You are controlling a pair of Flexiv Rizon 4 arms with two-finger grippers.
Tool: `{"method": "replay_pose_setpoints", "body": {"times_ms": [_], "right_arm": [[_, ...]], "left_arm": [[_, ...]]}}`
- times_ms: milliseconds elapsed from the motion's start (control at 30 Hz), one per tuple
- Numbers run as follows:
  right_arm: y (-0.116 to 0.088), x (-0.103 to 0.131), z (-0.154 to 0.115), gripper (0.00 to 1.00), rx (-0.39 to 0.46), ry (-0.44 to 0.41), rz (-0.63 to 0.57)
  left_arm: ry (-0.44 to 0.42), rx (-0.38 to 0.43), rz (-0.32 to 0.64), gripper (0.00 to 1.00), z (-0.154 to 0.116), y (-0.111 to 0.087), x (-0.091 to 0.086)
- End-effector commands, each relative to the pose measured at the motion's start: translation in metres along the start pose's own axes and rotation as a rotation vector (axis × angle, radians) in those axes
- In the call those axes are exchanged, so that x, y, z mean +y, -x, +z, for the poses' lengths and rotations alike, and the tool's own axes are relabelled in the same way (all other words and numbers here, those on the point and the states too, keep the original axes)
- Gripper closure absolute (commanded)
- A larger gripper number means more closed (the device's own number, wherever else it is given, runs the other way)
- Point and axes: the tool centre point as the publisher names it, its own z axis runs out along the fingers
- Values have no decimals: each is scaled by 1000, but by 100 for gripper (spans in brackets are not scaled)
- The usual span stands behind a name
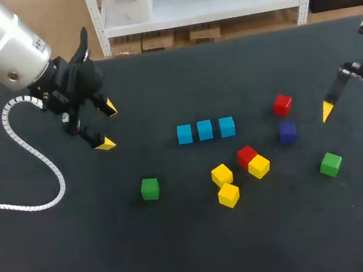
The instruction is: Place the blue cubes, place green cubes on the blue cubes, place the yellow cubes on the green cubes, then place the red cubes on the yellow cubes, and place purple cube on the red cubes.
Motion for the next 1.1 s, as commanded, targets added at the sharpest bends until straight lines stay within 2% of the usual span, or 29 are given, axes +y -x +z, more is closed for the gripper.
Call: {"method": "replay_pose_setpoints", "body": {"times_ms": [33, 200, 500, 1033, 1100], "right_arm": [[-3, -4, 17, 0, 31, 1, 33], [-6, 0, 27, 0, 51, 4, 55], [-8, 8, 41, 0, 67, 66, 30], [-14, 8, 63, 0, 96, 121, 35], [-15, 6, 63, 2, 100, 124, 36]], "left_arm": [[-2, -1, 2, 0, 0, -1, 2], [-2, -1, 2, 0, 0, -1, 2], [-2, -1, 2, 0, 0, -1, 2], [-2, -1, 2, 0, 0, -1, 2], [-2, -1, 2, 0, 0, -1, 2]]}}
